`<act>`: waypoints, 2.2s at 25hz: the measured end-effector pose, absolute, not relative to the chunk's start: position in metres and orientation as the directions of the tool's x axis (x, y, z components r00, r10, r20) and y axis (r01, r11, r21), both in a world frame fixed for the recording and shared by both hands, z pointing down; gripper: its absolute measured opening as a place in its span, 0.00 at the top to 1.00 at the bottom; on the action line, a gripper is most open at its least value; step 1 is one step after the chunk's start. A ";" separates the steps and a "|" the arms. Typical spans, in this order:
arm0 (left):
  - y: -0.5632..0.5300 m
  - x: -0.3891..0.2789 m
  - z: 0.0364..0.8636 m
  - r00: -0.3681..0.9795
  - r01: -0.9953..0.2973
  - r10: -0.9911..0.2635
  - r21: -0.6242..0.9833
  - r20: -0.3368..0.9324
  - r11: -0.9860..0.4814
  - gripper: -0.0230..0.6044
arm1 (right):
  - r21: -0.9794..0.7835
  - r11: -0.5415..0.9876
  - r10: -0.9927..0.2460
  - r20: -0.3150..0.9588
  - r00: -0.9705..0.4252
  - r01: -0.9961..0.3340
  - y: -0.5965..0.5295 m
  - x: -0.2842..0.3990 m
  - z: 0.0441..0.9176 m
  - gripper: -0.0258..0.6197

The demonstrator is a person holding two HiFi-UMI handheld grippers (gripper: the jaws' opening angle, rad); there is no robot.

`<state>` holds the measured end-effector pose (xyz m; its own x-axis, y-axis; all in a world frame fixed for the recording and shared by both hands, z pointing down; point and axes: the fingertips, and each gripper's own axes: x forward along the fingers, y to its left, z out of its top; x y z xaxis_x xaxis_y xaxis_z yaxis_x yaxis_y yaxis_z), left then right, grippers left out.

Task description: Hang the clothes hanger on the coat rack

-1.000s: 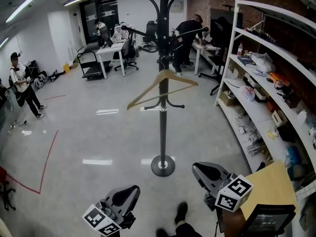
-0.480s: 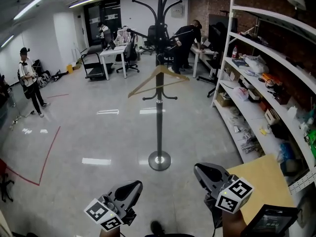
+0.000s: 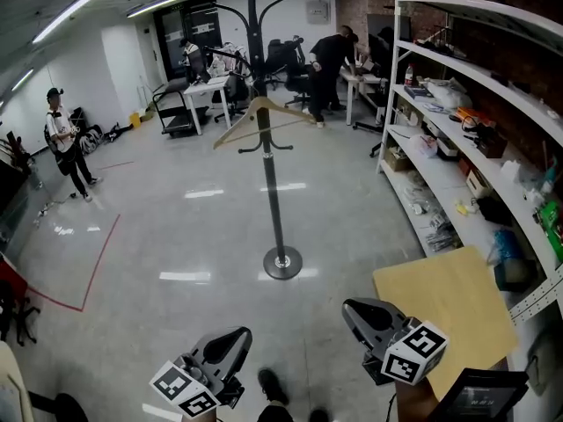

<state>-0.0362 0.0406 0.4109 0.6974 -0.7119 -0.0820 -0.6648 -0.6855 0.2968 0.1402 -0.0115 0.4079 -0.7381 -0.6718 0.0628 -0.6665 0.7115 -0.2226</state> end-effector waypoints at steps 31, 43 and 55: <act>0.292 -0.107 0.444 0.657 -0.710 -0.754 0.328 -0.008 -0.623 0.96 | -0.172 0.728 -0.652 0.127 -0.748 -0.664 0.235 0.062 0.404 0.95; 0.323 -0.048 0.400 0.674 -0.714 -0.738 0.234 -0.025 -0.660 0.96 | -0.166 0.726 -0.673 0.031 -0.739 -0.668 0.273 0.117 0.368 0.95; 0.329 -0.017 0.385 0.653 -0.733 -0.757 0.226 -0.027 -0.641 0.96 | -0.153 0.732 -0.672 -0.006 -0.740 -0.664 0.277 0.146 0.359 0.95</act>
<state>-0.0175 0.3294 0.3846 0.6532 -0.7567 -0.0271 -0.7334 -0.6411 0.2262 0.1455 0.2768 0.3592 -0.7401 -0.6724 -0.0064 -0.6638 0.7320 -0.1534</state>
